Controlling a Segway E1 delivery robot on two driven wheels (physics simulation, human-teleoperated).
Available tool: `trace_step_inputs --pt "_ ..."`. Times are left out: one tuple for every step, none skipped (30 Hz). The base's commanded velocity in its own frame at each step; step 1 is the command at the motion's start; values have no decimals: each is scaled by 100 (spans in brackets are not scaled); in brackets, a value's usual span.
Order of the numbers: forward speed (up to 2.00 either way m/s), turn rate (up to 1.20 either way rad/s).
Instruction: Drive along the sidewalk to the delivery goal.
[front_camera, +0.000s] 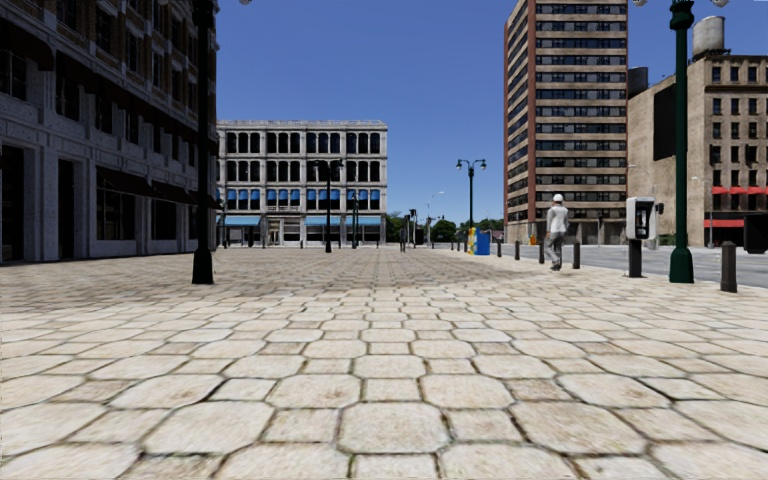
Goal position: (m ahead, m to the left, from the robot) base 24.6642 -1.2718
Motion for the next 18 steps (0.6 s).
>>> trace_step_inputs --pt "200 -15" --pt "200 -15" --pt "200 -17" --pt "200 -17" --pt "200 -18" --pt "200 -18" --pt "200 -18" --pt "200 -18" --pt "200 -19" --pt "200 -23" --pt "200 -24" --pt "200 -24" --pt "200 -25" --pt "200 -25" --pt "200 -25" --pt "200 -25" --pt "200 -25" --pt "200 -25"
